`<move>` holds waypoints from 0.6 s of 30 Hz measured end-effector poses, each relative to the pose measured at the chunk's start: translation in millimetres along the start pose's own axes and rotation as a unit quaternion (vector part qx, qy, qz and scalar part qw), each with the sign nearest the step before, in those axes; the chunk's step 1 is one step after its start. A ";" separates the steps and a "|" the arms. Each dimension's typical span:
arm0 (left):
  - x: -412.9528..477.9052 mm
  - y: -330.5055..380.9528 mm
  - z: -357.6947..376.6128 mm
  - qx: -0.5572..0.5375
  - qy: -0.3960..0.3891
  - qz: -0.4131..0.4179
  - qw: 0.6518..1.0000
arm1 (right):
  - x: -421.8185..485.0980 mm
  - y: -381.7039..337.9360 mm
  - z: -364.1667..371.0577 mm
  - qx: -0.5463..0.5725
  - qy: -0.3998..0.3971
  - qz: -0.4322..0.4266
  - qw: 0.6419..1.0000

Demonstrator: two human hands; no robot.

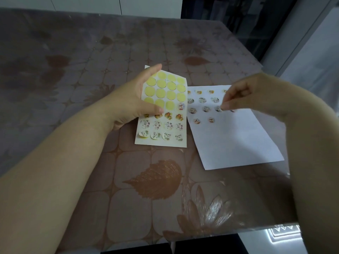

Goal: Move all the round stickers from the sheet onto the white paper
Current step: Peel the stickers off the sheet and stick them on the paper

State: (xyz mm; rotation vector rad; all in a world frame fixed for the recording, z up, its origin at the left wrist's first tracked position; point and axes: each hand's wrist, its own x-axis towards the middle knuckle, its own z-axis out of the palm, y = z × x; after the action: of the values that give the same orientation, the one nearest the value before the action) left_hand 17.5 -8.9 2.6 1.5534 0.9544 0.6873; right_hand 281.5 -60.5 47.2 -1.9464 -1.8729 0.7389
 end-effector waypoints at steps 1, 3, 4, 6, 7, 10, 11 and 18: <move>0.2 -0.1 0.2 -0.001 0.000 -0.001 1.000 | 0.0 4.0 -2.1 -0.023 -0.019 0.024 0.999; 0.6 -0.6 0.3 -0.002 -0.001 -0.004 1.000 | 0.6 7.0 -1.8 -0.058 -0.044 0.049 0.996; 0.8 -0.7 0.1 -0.001 0.000 -0.005 1.000 | 1.0 6.9 -1.3 -0.064 -0.049 0.052 0.995; 0.8 -0.4 -0.5 0.001 0.001 -0.005 1.000 | 1.6 5.6 -0.1 -0.061 -0.053 0.053 0.995; 0.8 -0.1 -0.7 0.000 0.000 -0.006 1.000 | 2.0 5.5 0.3 -0.058 -0.053 0.054 0.995; 0.7 -0.5 -0.6 -0.005 0.000 -0.009 1.000 | 4.3 7.1 2.2 -0.058 -0.056 0.061 0.995; 0.7 -0.7 -0.4 -0.006 0.000 -0.011 1.000 | 5.2 7.6 3.1 -0.061 -0.054 0.064 0.995; 0.8 -0.9 0.6 0.001 -0.003 -0.015 1.000 | 11.2 9.6 9.3 -0.077 -0.026 0.097 0.992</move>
State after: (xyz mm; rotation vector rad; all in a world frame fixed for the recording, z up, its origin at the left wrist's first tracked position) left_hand 18.3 -8.4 1.6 1.5386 0.9717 0.6608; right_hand 283.9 -51.1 32.8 -2.2505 -1.8382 0.7258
